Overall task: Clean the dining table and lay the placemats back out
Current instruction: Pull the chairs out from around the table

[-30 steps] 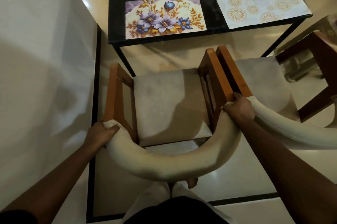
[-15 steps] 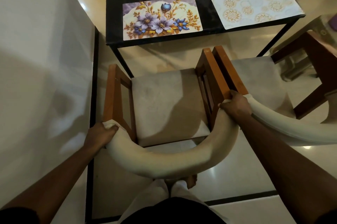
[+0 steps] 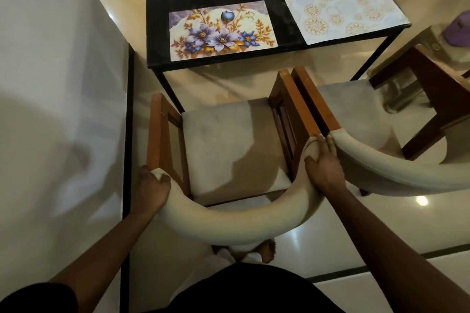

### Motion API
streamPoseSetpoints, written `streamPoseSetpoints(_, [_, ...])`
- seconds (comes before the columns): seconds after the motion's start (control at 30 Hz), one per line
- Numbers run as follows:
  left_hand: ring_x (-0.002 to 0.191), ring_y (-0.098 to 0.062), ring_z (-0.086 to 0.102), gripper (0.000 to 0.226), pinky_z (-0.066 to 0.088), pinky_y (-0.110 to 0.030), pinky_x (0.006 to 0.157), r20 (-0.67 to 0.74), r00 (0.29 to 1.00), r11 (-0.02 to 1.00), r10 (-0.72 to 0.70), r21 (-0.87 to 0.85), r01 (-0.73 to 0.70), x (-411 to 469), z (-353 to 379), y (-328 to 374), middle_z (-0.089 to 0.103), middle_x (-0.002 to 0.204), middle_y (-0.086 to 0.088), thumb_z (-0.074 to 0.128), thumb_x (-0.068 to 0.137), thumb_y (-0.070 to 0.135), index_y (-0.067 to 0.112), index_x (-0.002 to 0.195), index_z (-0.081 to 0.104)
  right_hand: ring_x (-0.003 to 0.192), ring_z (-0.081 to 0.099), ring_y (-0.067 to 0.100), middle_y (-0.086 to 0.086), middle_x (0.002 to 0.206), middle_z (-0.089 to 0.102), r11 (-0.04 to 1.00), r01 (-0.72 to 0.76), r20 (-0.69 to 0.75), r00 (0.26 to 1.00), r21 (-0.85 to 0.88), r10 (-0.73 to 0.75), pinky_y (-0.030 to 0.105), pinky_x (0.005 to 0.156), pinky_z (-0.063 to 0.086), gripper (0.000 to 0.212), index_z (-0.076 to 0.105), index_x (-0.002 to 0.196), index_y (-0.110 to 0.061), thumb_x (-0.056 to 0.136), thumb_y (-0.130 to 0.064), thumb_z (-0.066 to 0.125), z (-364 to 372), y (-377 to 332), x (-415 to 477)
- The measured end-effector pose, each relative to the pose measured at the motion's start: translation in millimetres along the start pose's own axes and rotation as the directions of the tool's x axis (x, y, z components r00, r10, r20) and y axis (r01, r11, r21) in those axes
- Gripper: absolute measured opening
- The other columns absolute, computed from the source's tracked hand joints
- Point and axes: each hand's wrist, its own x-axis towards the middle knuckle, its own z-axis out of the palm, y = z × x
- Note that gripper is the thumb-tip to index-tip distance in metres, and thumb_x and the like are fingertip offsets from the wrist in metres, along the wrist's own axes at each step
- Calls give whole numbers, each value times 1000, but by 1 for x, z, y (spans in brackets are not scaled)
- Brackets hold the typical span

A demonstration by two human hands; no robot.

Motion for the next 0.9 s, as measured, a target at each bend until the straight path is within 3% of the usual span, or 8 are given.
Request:
streamPoseSetpoints(0.1, [152,-45,31,78,30,-59,120,-39,975,949,218,243,-203,-24,11,3,33,165,-24,66,98,35,6,160,29,154,28,37,-1,176,3,1000,9,2,1000,-18,-9,57,118,38,72,17,166,-25,104,-34,52,2,1,-18])
streamPoseSetpoints(0.17, [160,-35,18,73,18,-61,124,43,914,855,403,338,-393,-42,18,8,28,171,-12,55,99,49,15,161,35,159,13,34,-2,176,3,999,12,5,1000,-39,-12,58,122,30,69,20,166,-26,106,-36,50,5,0,-35])
streamPoseSetpoints(0.3, [157,-23,29,68,29,-50,126,273,740,686,615,278,-672,-74,38,30,39,166,1,29,97,61,26,153,48,161,0,29,-2,175,13,996,74,-42,996,-51,-76,55,124,22,52,45,156,-24,105,-36,49,10,-3,-75])
streamPoseSetpoints(0.47, [149,-17,40,74,36,-36,121,363,686,687,631,149,-711,-103,63,60,44,162,3,27,98,66,23,152,49,161,10,21,-6,165,40,977,207,-68,977,42,-204,52,121,33,36,70,131,-25,105,-40,50,8,5,-102])
streamPoseSetpoints(0.6, [149,-14,41,57,36,-31,119,372,685,722,626,58,-690,-131,91,92,44,162,6,42,106,54,25,154,47,150,38,14,-11,148,60,956,284,-56,958,78,-281,41,111,44,28,75,124,-28,102,-36,60,-21,23,-100])
streamPoseSetpoints(0.7, [150,-12,38,52,33,-30,120,346,707,741,617,45,-670,-154,116,126,41,163,7,46,107,49,28,155,45,124,62,13,-8,138,68,941,305,-70,952,145,-298,32,98,53,29,75,126,-25,100,-31,64,-53,42,-83])
streamPoseSetpoints(0.8, [149,-14,40,51,36,-32,118,314,728,760,609,31,-649,-178,139,163,41,163,7,45,107,49,29,154,45,106,69,13,-7,126,73,916,346,-47,938,201,-344,38,87,60,26,74,123,-24,101,-31,62,-90,63,-63])
streamPoseSetpoints(0.9, [147,-16,43,49,41,-37,118,299,717,746,630,24,-666,-200,163,199,43,162,7,46,107,49,31,153,45,109,70,18,-1,121,75,908,351,-78,936,231,-342,37,93,57,24,74,121,-19,101,-27,64,-129,87,-47])
